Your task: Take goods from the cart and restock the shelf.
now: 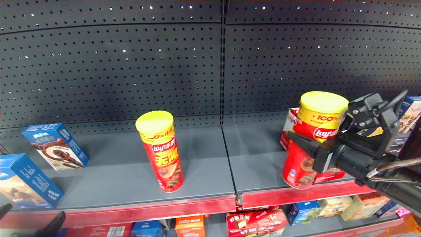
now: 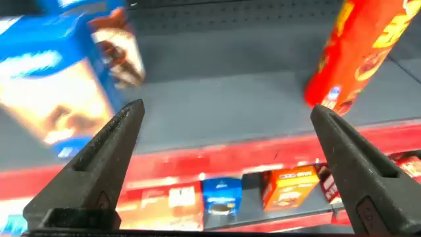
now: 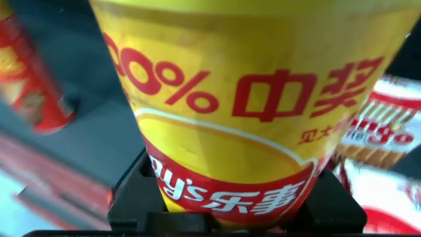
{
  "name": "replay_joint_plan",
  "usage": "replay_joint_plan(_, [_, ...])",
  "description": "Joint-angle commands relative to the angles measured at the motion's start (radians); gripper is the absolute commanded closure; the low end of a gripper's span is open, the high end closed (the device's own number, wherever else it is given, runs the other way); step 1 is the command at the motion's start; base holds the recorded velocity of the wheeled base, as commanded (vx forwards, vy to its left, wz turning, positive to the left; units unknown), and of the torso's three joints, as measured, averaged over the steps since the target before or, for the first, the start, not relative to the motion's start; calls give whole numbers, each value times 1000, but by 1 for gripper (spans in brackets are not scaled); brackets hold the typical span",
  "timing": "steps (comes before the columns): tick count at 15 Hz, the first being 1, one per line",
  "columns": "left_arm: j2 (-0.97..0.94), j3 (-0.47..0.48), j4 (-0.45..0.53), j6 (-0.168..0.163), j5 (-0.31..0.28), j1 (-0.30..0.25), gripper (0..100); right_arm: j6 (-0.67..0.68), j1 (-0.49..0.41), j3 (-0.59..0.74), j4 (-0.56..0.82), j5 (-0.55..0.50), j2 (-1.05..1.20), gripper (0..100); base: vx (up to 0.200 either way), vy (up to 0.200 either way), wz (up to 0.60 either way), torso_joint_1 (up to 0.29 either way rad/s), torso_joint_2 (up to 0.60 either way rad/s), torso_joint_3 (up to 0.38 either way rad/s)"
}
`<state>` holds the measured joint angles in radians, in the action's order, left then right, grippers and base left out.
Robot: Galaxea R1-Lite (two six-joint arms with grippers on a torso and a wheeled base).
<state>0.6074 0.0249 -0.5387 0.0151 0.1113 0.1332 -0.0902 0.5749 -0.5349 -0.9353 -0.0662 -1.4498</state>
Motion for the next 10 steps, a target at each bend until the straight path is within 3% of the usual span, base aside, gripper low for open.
replay_joint_plan(1, [-285,-20,198,6,21,-17,0,0,2,-25,4,-12,-57,100,0,0,0,0,0,0])
replay_joint_plan(4, [-531,-23,468,2,53,-17,0,4,-3,-27,36,-116,-55,100,0,0,0,0,0,0])
replay_joint_plan(6, [-515,-25,456,6,90,-17,0,4,2,-17,18,-175,-61,100,0,0,0,0,0,0])
replay_joint_plan(10, [-515,-25,457,8,93,-17,0,1,26,-33,13,-153,-37,100,0,0,0,0,0,0])
